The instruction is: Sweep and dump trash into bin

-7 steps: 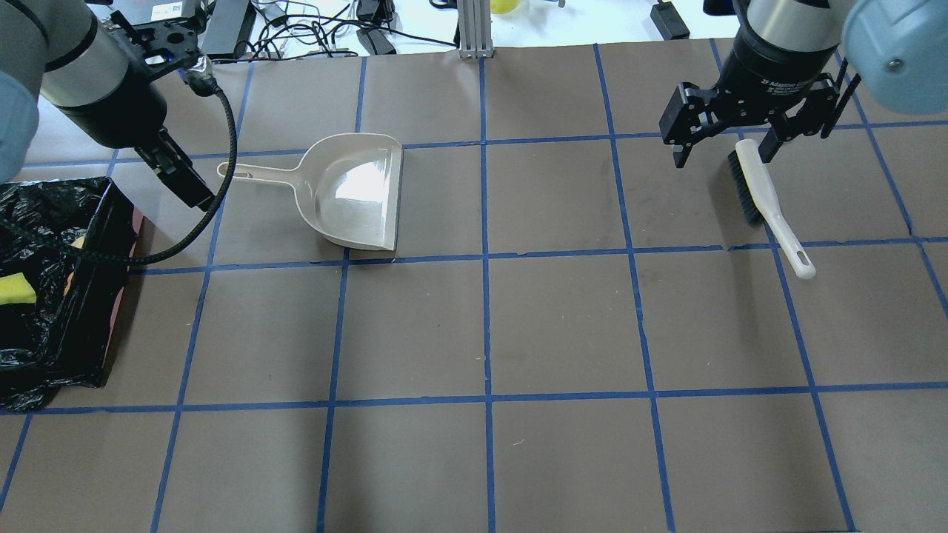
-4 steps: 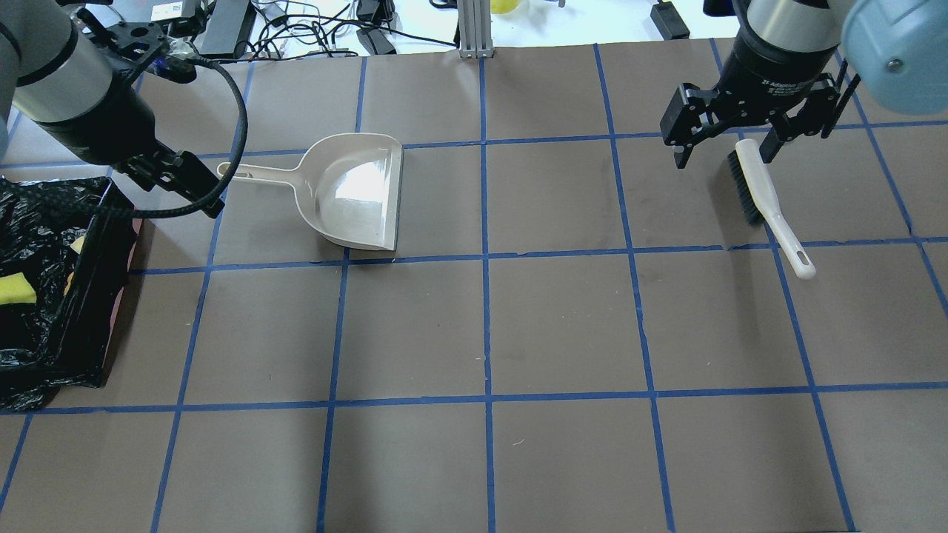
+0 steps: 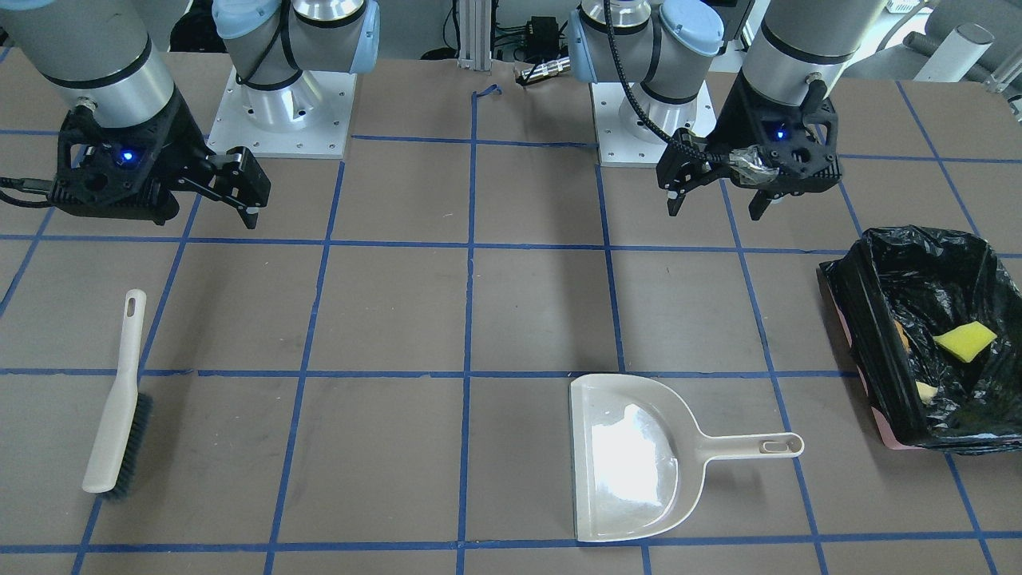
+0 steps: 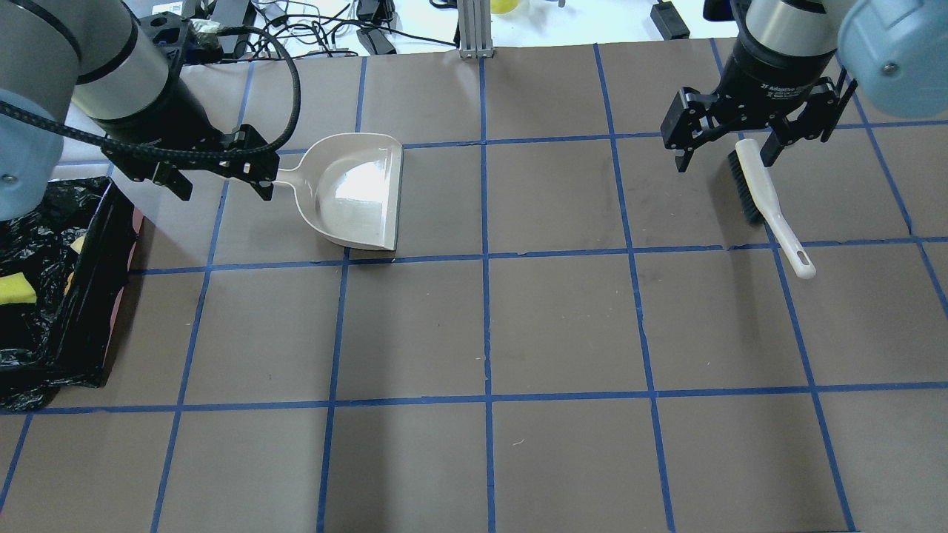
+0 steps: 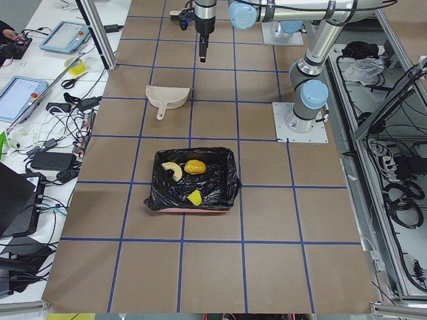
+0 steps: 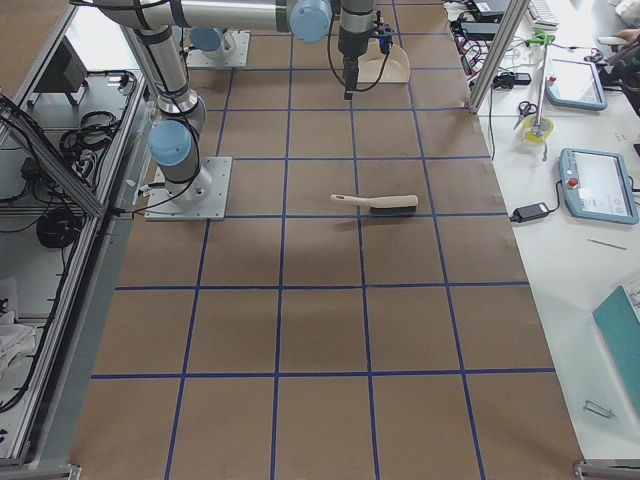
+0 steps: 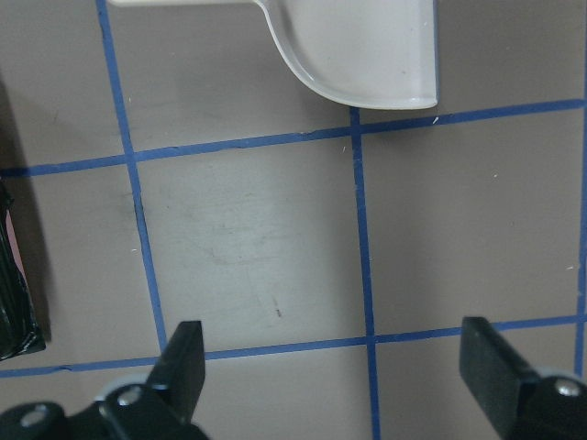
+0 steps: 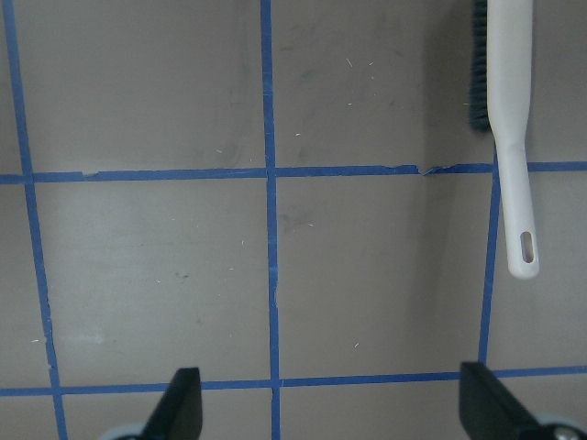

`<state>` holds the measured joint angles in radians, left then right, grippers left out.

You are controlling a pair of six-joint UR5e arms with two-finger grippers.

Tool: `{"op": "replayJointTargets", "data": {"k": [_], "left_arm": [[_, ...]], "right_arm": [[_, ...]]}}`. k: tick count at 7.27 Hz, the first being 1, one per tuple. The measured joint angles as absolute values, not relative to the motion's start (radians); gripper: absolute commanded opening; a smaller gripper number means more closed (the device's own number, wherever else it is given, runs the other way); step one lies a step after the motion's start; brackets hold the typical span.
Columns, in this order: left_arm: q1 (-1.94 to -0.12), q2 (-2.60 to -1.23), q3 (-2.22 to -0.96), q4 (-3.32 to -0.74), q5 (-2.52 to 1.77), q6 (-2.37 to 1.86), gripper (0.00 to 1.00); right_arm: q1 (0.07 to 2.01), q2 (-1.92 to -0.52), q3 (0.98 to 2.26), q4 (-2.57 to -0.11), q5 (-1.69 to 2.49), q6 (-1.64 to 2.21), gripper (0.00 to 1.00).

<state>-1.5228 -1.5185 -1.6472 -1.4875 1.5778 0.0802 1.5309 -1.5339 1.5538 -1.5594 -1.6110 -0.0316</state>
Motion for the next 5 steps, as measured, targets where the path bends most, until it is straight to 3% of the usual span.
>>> {"op": "replayJointTargets", "data": {"k": [5], "left_arm": [[-1.509, -1.548, -1.596, -1.471, 1.581, 0.014, 1.00]], "right_arm": [[1.531, -1.534, 1.554, -1.561, -1.614, -0.030, 1.00]]}}
